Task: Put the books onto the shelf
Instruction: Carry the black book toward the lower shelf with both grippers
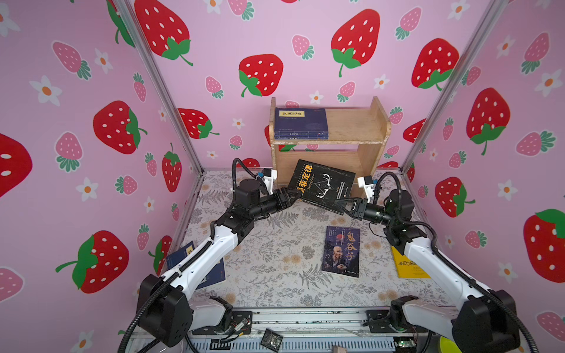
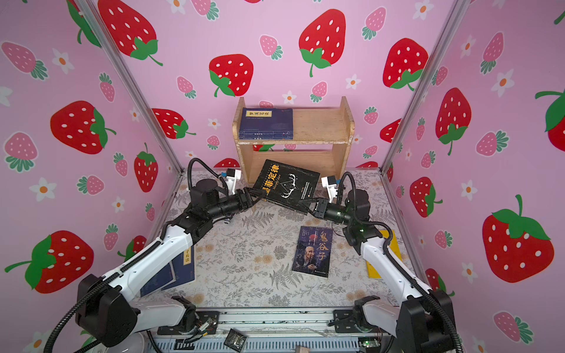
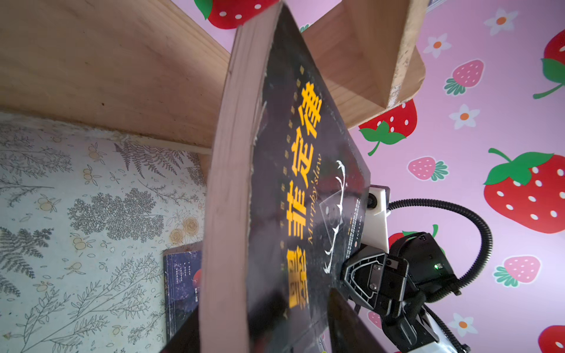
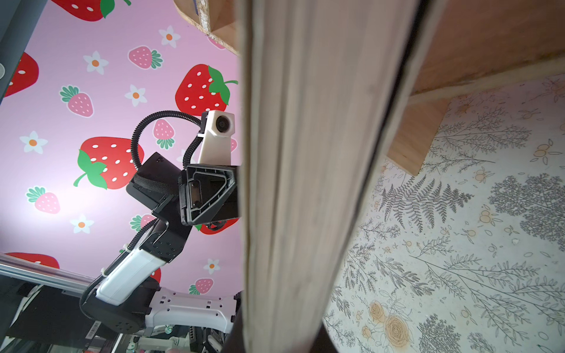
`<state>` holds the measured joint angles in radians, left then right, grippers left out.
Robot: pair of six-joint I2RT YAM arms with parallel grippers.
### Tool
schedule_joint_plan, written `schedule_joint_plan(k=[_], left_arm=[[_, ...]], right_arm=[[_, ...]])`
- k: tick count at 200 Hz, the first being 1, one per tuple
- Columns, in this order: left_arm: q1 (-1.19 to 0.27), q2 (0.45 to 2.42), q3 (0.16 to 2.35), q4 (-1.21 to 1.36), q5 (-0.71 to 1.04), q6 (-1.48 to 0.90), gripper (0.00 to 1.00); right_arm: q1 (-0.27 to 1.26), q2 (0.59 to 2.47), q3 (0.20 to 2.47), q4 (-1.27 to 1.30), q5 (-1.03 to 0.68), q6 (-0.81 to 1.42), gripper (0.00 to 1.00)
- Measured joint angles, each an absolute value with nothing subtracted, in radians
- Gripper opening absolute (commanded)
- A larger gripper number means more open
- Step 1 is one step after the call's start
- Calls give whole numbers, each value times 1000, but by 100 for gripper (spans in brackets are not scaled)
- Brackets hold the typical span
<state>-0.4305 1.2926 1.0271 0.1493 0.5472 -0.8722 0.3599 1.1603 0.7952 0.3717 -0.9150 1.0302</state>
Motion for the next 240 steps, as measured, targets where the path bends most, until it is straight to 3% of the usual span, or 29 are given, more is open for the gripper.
schedule_joint_plan(k=[47,108,120,136,154,168,177,240], left_arm=[[-419,1276,972,262,497,-919,43],[-396,1282,960,330,463,-995,7],[-395,1286,959,342,449,-1013,0],[-387,1299,959,362,424,-1037,0],[-389,1311,955,379,383,-1073,0],[-393,1317,944,399,343,-1093,0],[-393,1317,933,405,314,-1104,0],[-400,1477,939,447,148,-1147,0]], right_arm=[[355,1166,796,371,-942,1018,4],[350,1229,839,373,-963,998,7],[349,1260,866,372,-967,995,14],[349,1308,912,367,-959,986,27],[350,1361,970,354,-876,965,32],[350,1392,998,346,-802,952,50],[350,1408,1016,341,-751,932,56],[350,1495,1081,367,-521,891,59]])
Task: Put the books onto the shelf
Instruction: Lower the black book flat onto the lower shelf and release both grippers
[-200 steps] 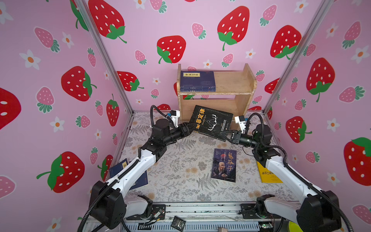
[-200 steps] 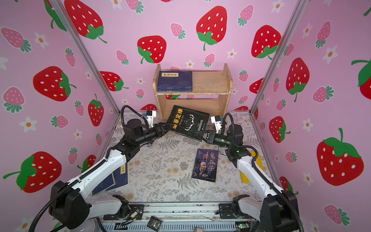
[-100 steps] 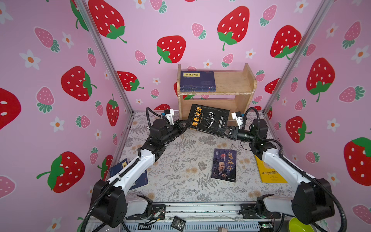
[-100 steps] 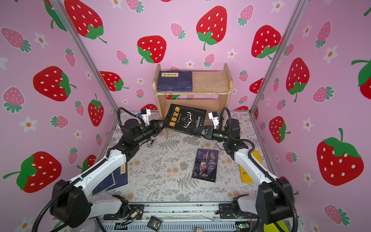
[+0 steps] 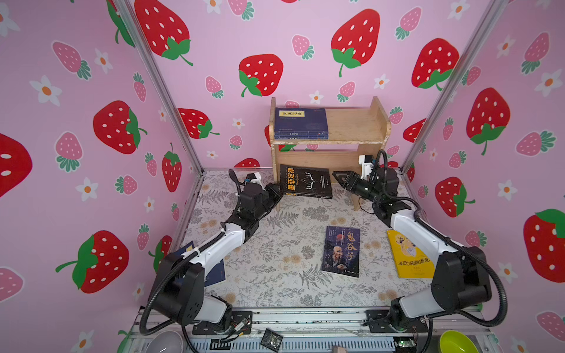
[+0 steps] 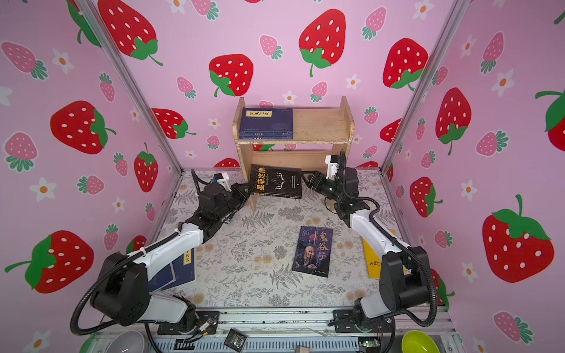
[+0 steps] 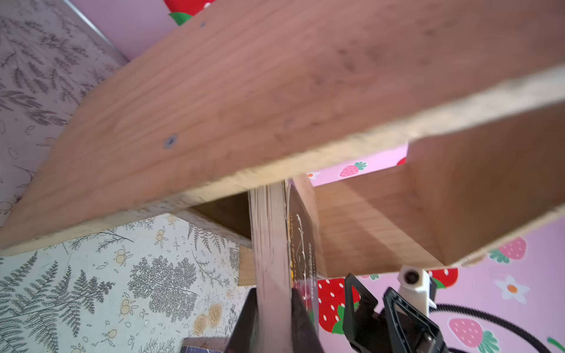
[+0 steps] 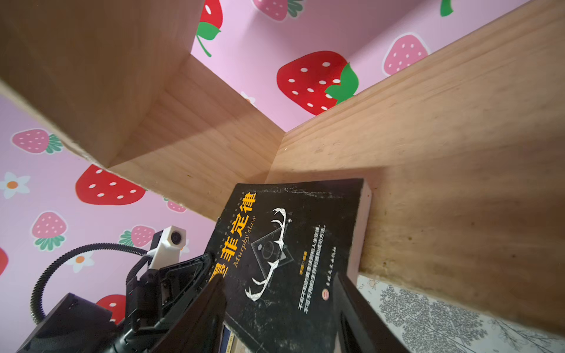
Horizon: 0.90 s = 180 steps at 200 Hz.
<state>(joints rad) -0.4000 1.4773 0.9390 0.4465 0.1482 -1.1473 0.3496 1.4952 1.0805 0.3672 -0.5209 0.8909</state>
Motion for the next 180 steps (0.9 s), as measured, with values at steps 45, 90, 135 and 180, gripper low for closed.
schedule_joint_plan(k=[45,90,135,180], left_arm=[[-406,1571,1044,454,113,-1177,0],[-420,1581,1098,392,36,-1175,0],[-432,1621,1177,329,-2,-1174,9],[-455,1622,1196,247,-65,-1125,59]], right_arm=[[388,1497,1068,352,-423,799,61],[470,1495,1056,326,-318,703,63],[501,1496,1040,323,-229,653,64],[502,1558,1038,356,-174,636,63]])
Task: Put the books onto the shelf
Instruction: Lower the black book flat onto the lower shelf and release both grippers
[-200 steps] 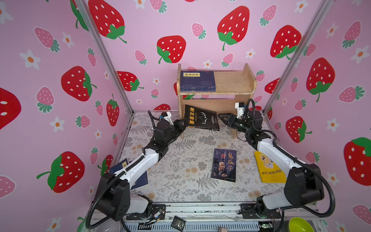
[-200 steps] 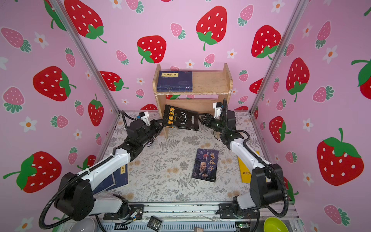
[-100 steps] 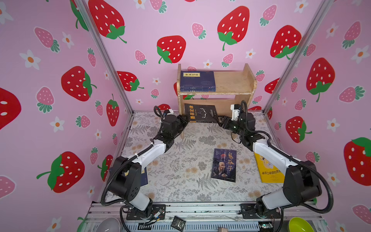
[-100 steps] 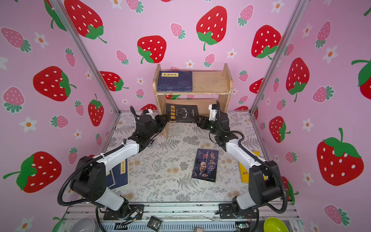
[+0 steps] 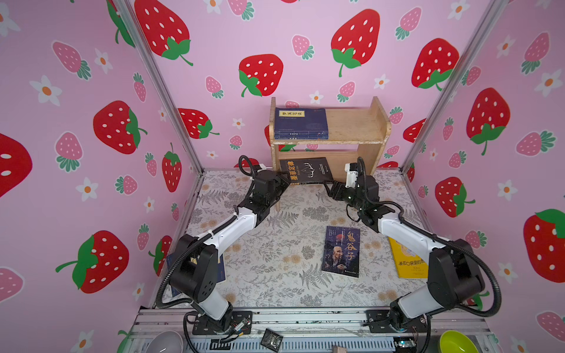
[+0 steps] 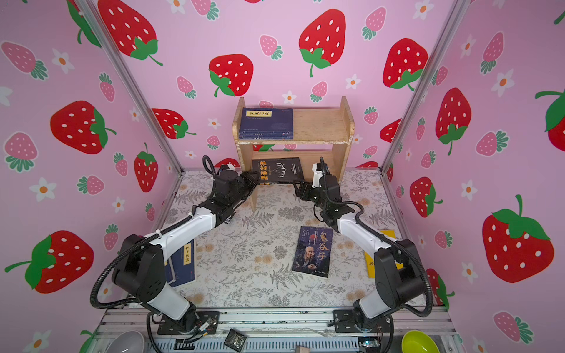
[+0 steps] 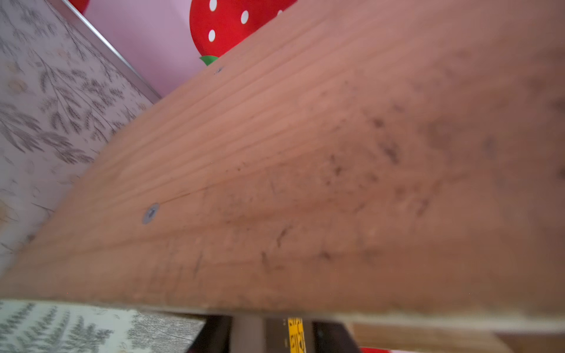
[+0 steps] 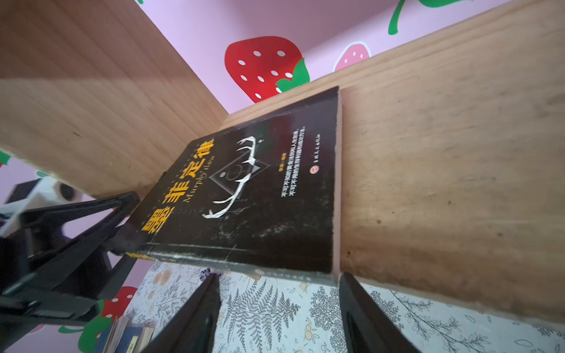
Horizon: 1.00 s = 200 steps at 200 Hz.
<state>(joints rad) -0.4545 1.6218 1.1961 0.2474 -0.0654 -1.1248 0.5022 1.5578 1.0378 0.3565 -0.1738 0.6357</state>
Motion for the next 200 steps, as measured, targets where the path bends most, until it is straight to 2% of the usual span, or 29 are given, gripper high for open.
schedule_joint_plan(k=[11,35,52,73,137,166,200], left_arm=[[-459,1615,1203,214,-82,-1107,65],[-463,1570,1204,152,-119,-1073,69],[-464,1518,1204,111,-134,-1030,78],[-462,1444,1204,61,-134,-926,82],[-438,1392,1218,-170,41,-379,88],[-422,1395,1155,-184,72,-288,91],[-416,1428,1127,-140,80,-261,93]], right_arm=[[502,1565,1036,373,-173,637,62],[507,1573,1036,390,-172,642,62],[511,1574,1035,397,-172,643,62],[513,1574,1034,399,-168,637,64],[515,1522,1024,365,-141,458,79],[515,1479,1023,382,-96,360,81],[515,1512,1035,401,-82,300,81]])
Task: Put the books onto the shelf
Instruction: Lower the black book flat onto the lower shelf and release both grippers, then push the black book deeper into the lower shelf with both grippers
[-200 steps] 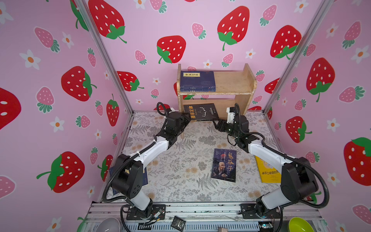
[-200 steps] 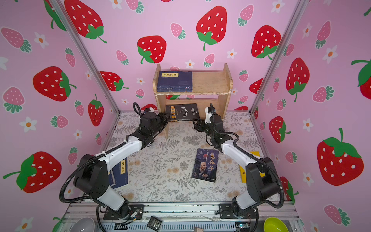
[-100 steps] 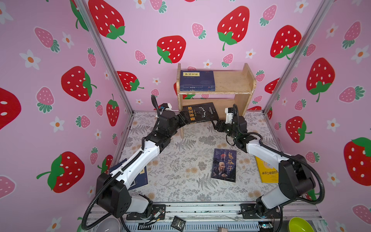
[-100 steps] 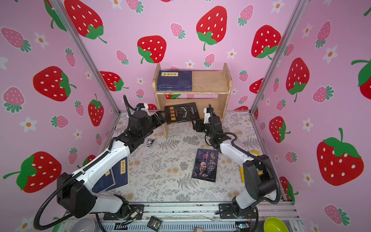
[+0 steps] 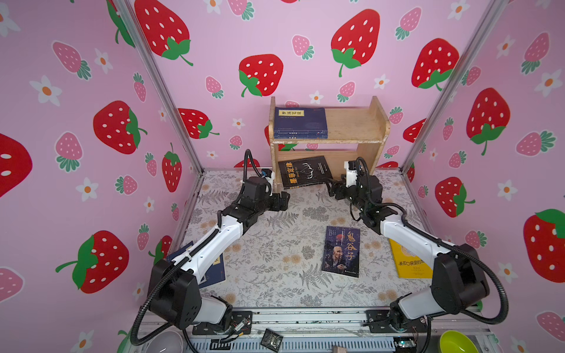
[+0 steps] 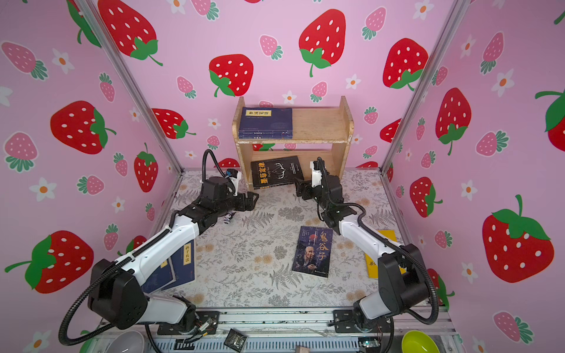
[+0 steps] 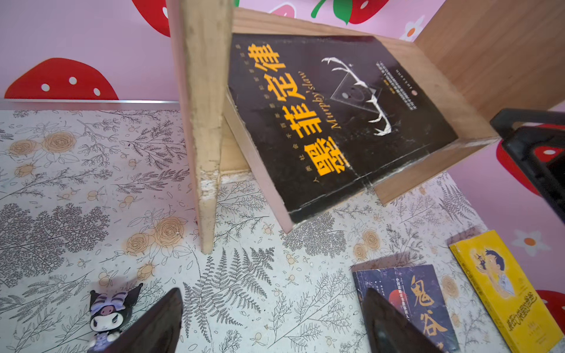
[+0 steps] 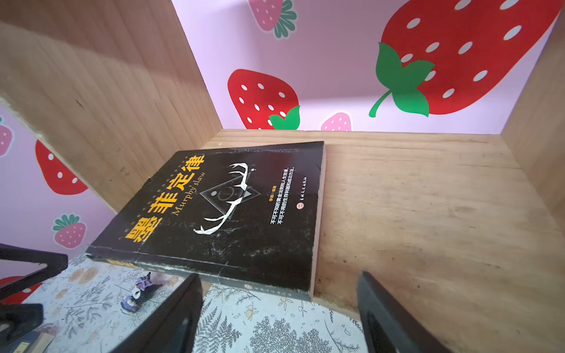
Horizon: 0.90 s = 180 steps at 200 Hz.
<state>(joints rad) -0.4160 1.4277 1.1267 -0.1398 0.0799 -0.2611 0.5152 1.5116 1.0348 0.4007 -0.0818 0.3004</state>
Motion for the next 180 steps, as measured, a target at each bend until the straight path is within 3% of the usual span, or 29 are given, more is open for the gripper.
schedule_joint_plan(k=[110,180], left_arm=[[-416,1507,1130,30,-123,-284,90],[-416,1414,1067,62,-108,-277,93]], right_arm=[[515,1628,1078,456,-184,342,78],[516,1634,1078,471,-207,369,77]])
